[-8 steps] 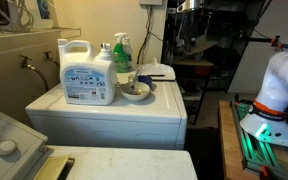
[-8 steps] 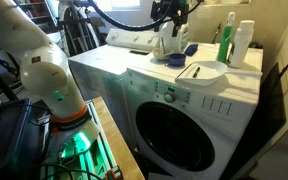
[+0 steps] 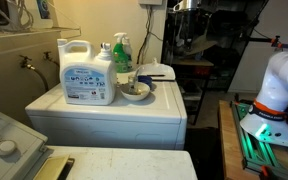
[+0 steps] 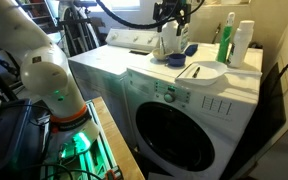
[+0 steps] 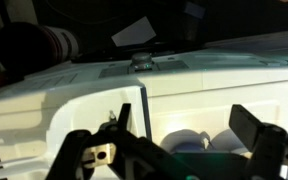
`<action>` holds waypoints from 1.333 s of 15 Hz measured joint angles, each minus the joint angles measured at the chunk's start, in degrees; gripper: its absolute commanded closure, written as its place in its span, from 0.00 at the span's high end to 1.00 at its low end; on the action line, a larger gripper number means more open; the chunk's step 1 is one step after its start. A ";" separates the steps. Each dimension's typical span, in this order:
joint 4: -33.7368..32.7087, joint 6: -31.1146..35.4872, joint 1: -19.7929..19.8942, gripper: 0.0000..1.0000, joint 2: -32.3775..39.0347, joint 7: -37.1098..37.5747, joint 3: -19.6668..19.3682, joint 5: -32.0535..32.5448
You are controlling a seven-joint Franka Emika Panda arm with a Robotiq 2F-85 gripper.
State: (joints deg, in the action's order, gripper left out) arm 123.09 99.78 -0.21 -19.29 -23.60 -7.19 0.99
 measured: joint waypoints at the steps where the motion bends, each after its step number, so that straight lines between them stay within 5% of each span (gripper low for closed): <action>1: -0.10 2.24 -0.79 1.00 1.41 -1.65 0.89 -0.05; 6: -3.09 9.21 -3.15 1.00 13.72 -11.08 3.65 0.33; 10: -5.58 15.91 0.46 0.98 22.71 -15.39 2.16 0.01; 13: -5.92 21.73 3.70 0.84 25.56 -17.42 1.70 -1.13; 14: -5.93 23.15 4.24 0.87 26.02 -18.06 1.75 -1.94; 15: -5.94 24.54 4.55 0.79 26.38 -18.50 1.88 -2.62; 20: -5.36 29.59 4.67 0.72 27.71 -19.16 2.85 -3.56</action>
State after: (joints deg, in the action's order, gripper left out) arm 117.73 129.37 4.46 8.42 -42.76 -4.34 -2.57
